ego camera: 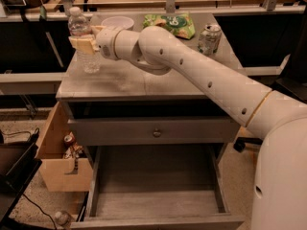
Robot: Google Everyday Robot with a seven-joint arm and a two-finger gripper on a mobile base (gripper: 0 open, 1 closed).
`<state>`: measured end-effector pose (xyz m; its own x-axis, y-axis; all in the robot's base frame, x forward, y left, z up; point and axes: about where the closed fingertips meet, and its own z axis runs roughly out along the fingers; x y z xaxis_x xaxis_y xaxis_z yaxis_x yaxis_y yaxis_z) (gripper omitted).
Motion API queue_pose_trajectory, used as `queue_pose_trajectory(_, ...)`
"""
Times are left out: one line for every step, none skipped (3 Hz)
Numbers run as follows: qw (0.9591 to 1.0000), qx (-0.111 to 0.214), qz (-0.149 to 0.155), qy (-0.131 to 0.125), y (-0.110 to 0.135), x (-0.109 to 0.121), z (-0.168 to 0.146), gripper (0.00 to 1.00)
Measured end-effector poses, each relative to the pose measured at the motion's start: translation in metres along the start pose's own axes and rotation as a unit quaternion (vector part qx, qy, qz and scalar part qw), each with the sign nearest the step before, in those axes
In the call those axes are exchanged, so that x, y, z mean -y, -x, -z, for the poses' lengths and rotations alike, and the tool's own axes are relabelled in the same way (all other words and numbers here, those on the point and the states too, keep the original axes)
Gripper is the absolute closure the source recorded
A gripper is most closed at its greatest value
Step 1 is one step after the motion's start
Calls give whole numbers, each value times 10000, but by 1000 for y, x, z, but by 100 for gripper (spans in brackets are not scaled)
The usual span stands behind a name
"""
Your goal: Place water bottle into middle drawer
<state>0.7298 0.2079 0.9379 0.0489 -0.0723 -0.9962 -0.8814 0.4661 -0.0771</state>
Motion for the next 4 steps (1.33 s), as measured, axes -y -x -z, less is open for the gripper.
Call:
queue_pose_trajectory(10000,2,-1,16,0,-2,-1,100)
queue_pose_trajectory(10000,3,90,26,18,-6,6,100)
queue_pose_trajectory(9997,81,230,88,41,-29,37,100)
queue_pose_trajectory(9993,148,253,238,37,-75,77,100)
